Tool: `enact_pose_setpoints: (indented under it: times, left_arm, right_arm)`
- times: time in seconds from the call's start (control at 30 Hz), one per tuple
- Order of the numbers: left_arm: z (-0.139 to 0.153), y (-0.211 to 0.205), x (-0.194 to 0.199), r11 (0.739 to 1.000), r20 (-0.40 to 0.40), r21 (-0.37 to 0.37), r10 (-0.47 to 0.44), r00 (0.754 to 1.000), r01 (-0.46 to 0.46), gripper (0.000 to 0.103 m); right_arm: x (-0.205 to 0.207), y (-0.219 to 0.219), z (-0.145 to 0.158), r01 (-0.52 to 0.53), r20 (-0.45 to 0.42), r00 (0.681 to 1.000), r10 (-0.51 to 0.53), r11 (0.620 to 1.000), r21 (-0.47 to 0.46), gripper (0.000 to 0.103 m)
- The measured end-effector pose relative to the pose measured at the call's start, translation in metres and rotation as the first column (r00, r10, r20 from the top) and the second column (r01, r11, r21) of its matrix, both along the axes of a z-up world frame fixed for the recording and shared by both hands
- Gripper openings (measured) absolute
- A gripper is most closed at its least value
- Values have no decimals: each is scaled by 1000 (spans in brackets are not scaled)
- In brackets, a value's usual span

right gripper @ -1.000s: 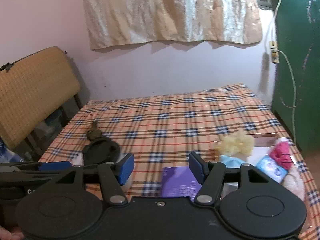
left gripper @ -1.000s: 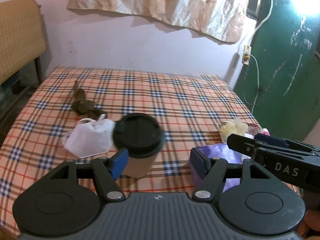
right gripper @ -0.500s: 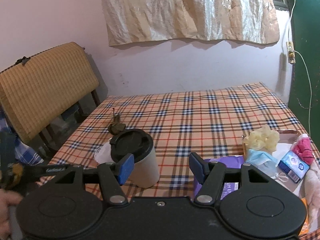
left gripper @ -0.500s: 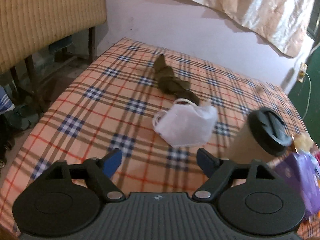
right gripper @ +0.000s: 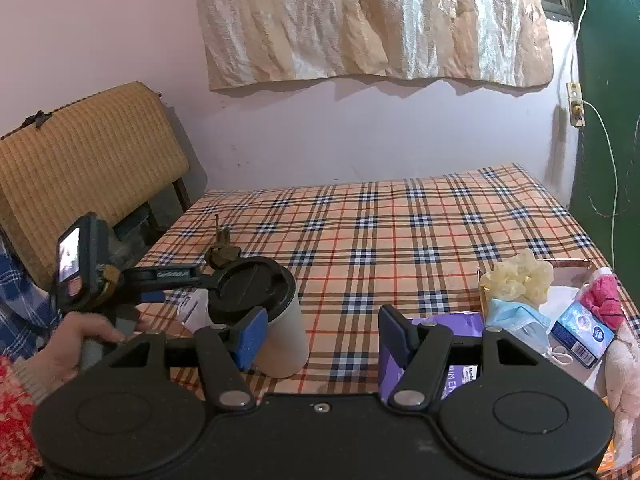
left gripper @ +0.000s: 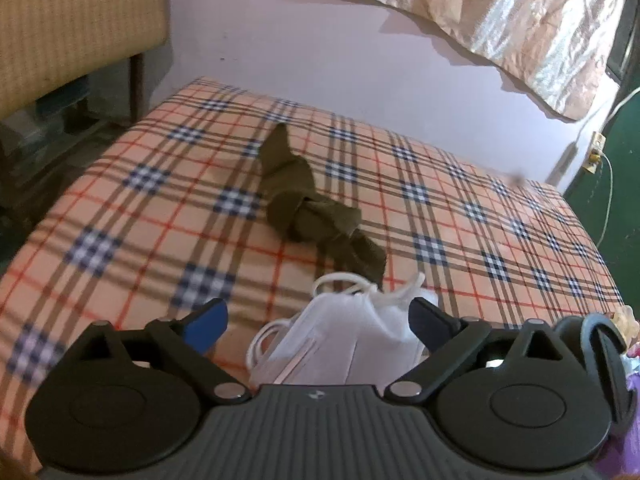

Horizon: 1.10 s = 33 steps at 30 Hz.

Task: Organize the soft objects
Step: 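Move both tools back toward the white mask and olive strap on the bed, then close the left tool on the white face mask and lift it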

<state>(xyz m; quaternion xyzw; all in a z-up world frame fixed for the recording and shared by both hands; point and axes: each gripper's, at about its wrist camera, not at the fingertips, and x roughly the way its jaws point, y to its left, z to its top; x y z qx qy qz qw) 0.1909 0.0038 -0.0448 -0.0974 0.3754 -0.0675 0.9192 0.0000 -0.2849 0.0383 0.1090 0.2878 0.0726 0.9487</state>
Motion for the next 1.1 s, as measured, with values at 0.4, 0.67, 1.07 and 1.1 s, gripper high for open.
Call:
enact_pose_setpoints:
  times: [0.4,0.67,1.07,1.1]
  left_arm:
    - [-14,-3,-22,993,44,77,-90,995,86,71]
    - [-4,50,-73,981,66,194,-11,998,-2,72]
    - [20,77,-114,980,131,201,-31,991,4,103]
    - [18,74,-113,978,131,209,-47,990,19,103]
  right_arm:
    - [13,12,-8,-36,-20,999,36,999,12,74]
    - [9,16,-7,-58,-8,998,58,998,21,74]
    - [12,62,-3,-175,-16,984,175,984,11,75]
    - [13,68,-3,-184,-20,983,184,983,9,75]
